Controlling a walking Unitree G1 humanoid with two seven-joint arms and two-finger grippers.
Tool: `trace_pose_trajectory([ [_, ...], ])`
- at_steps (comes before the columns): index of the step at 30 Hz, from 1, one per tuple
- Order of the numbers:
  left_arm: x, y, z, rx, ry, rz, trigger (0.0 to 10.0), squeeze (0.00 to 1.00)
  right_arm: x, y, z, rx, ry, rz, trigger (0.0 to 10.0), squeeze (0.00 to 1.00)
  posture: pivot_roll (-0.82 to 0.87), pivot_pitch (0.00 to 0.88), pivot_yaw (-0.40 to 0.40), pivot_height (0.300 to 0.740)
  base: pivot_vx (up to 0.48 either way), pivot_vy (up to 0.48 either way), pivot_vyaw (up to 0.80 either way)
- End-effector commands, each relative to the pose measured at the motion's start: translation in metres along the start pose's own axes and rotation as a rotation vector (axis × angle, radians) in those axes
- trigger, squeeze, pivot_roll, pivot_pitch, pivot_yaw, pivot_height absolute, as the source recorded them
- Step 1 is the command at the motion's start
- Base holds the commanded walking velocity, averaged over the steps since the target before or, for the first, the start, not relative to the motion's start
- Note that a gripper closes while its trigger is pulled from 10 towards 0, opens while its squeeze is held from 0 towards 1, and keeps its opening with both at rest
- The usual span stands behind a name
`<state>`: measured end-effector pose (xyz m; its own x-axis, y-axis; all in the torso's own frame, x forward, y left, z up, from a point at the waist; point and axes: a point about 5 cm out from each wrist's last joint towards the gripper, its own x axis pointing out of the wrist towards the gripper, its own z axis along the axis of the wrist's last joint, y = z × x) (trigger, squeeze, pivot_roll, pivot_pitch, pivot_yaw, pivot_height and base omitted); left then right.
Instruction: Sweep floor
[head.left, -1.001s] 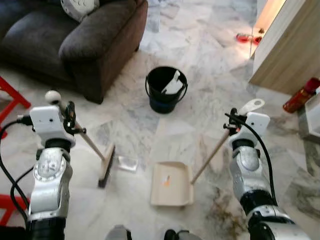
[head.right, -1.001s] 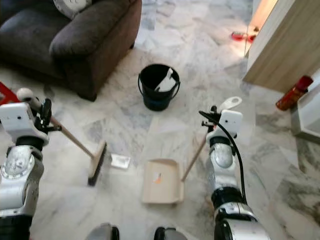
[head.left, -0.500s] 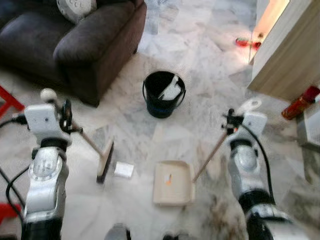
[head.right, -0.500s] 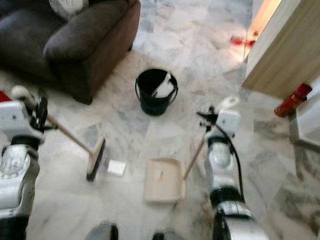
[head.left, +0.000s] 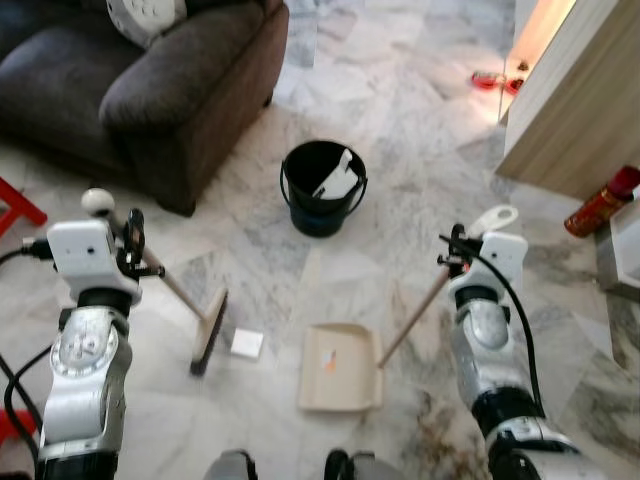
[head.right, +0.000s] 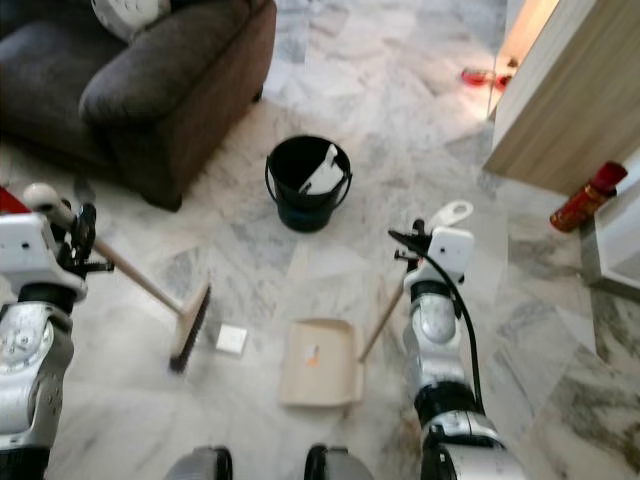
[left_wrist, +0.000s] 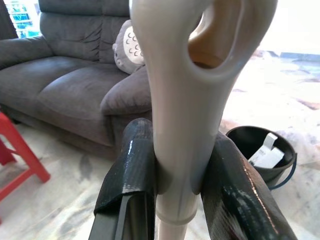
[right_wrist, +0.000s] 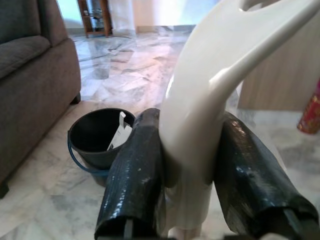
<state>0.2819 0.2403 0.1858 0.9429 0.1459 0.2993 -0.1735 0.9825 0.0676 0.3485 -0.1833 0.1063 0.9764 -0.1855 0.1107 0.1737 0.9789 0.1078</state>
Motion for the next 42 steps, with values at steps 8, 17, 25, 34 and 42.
trace_pose_trajectory([
  [8, 0.0, -0.001, 0.011, -0.002, -0.049, -0.005, 10.0, 0.0, -0.002, -0.005, 0.005, 0.005, -0.048, -0.008, 10.0, 0.0, 0.13, 0.282, -0.079, 0.74, 0.0, 0.0, 0.0],
  [17, 0.001, -0.002, 0.011, 0.005, -0.049, -0.006, 10.0, 0.0, -0.002, -0.008, 0.007, -0.002, -0.054, -0.015, 10.0, 0.0, 0.12, 0.285, -0.076, 0.74, 0.221, 0.0, 0.0],
  [25, 0.003, -0.002, 0.012, 0.01, -0.05, -0.009, 10.0, 0.0, -0.002, -0.009, 0.008, -0.002, -0.061, -0.019, 10.0, 0.0, 0.12, 0.285, -0.07, 0.74, 0.295, 0.0, 0.0],
  [34, 0.004, -0.003, 0.012, 0.009, -0.054, -0.017, 10.0, 0.0, -0.001, -0.011, 0.009, -0.004, -0.062, -0.026, 10.0, 0.0, 0.12, 0.28, -0.066, 0.74, 0.301, 0.0, 0.0],
  [42, 0.005, -0.009, 0.014, 0.013, -0.063, -0.054, 10.0, 0.0, -0.001, -0.01, 0.009, -0.001, -0.064, -0.027, 10.0, 0.0, 0.12, 0.275, -0.063, 0.74, 0.188, 0.0, 0.0],
])
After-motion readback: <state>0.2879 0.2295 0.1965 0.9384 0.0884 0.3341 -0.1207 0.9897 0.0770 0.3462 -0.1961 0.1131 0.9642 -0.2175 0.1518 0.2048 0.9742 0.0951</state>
